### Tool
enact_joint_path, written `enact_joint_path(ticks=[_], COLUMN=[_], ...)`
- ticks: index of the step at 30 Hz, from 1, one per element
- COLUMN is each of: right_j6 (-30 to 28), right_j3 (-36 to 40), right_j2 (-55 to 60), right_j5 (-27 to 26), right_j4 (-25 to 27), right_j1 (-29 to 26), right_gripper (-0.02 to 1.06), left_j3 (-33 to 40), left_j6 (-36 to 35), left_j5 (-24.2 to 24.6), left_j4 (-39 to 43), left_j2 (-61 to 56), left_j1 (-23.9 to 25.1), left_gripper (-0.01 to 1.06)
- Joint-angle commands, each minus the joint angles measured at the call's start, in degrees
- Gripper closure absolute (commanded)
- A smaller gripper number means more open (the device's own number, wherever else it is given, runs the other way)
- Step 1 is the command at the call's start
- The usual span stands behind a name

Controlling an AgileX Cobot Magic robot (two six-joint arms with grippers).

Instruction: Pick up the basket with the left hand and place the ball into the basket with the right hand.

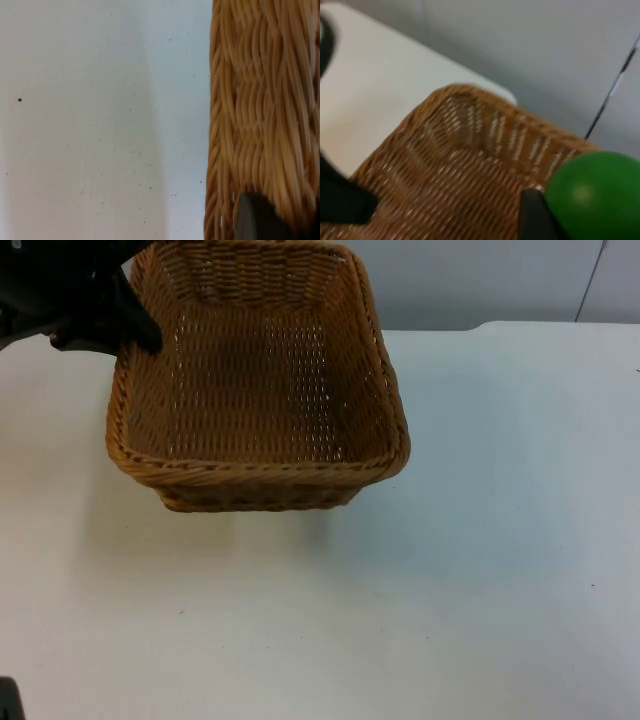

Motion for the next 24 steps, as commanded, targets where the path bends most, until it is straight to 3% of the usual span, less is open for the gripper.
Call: enact_joint_path(ticks=[1,5,13,24], right_j6=[-1.0,-1.16,-8.35,-8.94], right_j3=[-0.35,-0.35,-0.35,-0.35], right_j2=[0.17,1.26,3.96,6.33], right_j5=[0.54,2.08,4.72,6.46], right_j4=[0.27,1.32,12.58,14.4], right_j1=[0.86,2.25,2.61,3.23], right_gripper=[1.05,1.05,1.05,1.05], left_j3=[-0.46,-0.46,-0.46,-0.46], left_j6=[-0.29,-0.29,-0.29,-0.29], left_j5=[-0.35,-0.35,-0.48,-0.5], left_j4=[-1.53,-1.41,-1.52,-1.63], left_j2=[-0.82,-0.82,-0.82,-0.82], left_j1=[0.15,0.15,0.15,0.15], left_gripper=[1.05,1.05,1.05,1.05])
